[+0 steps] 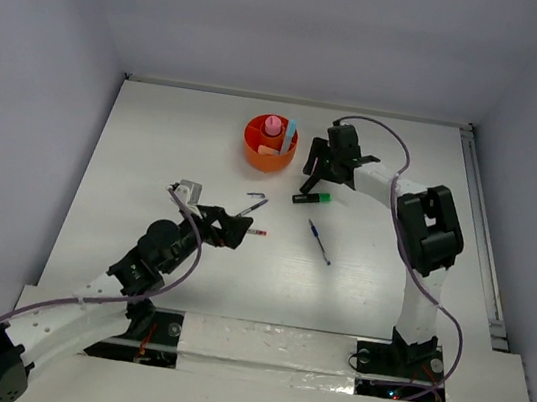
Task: Sort the stationery into containers
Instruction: Pick up the pen from the center of the board.
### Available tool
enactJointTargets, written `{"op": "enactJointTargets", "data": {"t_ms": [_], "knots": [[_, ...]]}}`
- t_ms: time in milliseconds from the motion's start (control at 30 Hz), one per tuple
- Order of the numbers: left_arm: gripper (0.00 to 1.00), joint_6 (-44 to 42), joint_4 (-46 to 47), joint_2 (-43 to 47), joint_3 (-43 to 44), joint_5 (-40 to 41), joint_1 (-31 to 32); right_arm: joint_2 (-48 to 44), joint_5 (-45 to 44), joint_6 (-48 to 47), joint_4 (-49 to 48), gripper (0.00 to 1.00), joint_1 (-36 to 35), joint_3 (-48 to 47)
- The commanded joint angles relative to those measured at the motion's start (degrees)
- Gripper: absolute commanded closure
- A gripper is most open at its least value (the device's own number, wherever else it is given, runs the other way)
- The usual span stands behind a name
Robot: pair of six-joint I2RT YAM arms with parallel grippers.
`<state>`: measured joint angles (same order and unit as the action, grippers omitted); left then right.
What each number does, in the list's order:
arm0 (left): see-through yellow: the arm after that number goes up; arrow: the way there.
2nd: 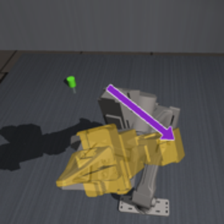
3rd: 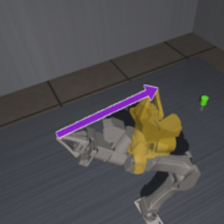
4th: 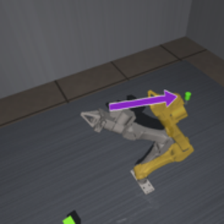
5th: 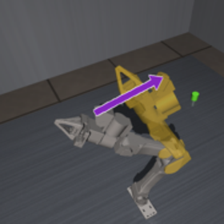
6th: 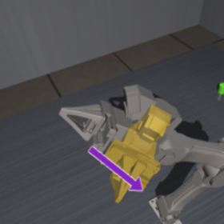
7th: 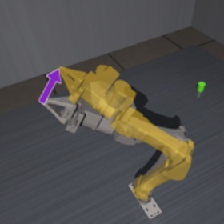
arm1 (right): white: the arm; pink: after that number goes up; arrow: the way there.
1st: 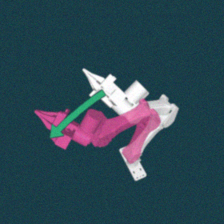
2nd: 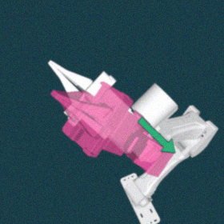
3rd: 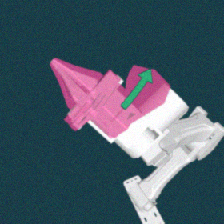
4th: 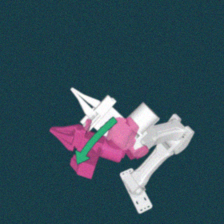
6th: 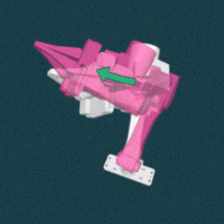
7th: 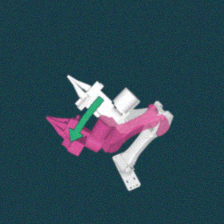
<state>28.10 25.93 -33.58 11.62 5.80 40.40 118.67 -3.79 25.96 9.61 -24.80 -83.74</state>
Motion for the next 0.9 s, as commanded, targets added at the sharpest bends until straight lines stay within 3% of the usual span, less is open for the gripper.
{"op": "enactJointTargets", "data": {"t_ms": [0,267,500,633,700,867], "knots": [[0.04,-0.15,4.56,-3.23,5.33,-3.33,0.03,-8.79,0.63,-2.31,-5.73,0.32,0.10,2.26],[0.25,-4.09,4.83,-25.19,19.65,-8.53,3.97,-34.80,-11.22,-0.56,-5.92,0.36,0.63,17.19],[0.27,-13.23,-2.98,-50.23,44.96,-3.43,5.04,-61.43,-14.14,5.94,-3.28,0.41,1.15,36.53],[0.32,-18.95,-13.06,-67.61,60.95,-2.03,5.56,-75.83,-16.07,7.53,-1.09,0.43,1.15,45.58],[0.35,-21.49,-17.47,-73.09,70.76,-1.76,5.56,-79.72,-16.07,7.71,-0.03,0.44,1.15,47.53],[0.39,-24.75,-24.34,-85.93,84.25,-0.45,5.56,-88.86,-15.90,6.66,1.64,0.45,1.15,50.70]]}}
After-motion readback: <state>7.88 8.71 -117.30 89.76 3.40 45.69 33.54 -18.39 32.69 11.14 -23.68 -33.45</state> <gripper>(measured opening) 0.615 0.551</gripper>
